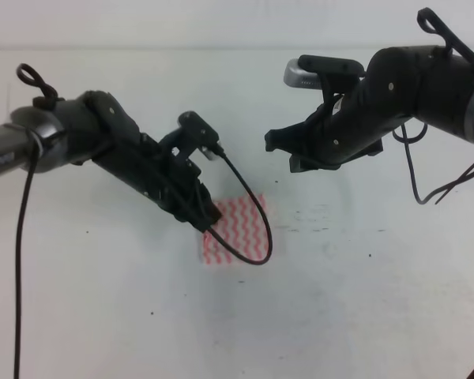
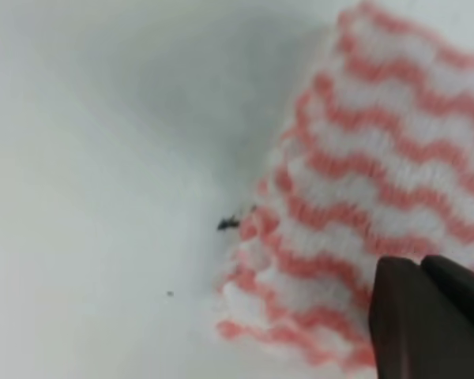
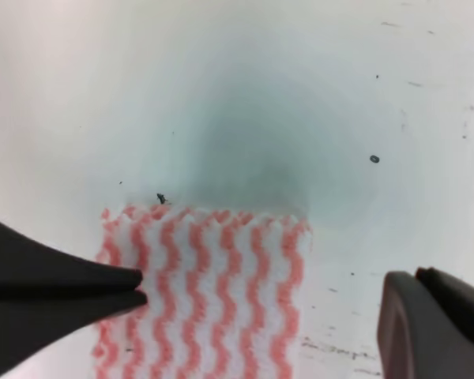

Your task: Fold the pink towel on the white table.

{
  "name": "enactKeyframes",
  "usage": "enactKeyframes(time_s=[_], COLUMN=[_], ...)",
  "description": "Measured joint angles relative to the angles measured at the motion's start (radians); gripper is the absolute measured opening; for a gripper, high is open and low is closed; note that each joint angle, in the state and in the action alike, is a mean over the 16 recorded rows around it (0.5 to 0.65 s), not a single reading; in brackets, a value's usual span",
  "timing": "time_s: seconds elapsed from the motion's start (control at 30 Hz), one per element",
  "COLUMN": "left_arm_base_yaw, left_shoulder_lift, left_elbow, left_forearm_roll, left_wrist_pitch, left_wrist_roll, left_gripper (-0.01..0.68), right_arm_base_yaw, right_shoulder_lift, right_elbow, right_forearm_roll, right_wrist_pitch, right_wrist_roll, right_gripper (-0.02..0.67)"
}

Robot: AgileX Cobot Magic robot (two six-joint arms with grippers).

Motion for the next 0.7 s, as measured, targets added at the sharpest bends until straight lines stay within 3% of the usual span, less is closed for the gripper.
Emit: enactKeyframes(time_s=[0.7], left_arm_base_yaw=[0.0], left_shoulder_lift=[-0.012], left_elbow=[-0.035], left_forearm_roll=[0.075], left_wrist_pitch=[0.048], left_wrist_roll=[-0.036], left_gripper=[-0.004], right_arm_base_yaw=[0.0], right_shoulder_lift=[-0.002], right_elbow=[0.0], right_forearm_roll=[0.002], right_wrist_pitch=[-0.004], right_wrist_roll=[0.0], right_gripper=[-0.018])
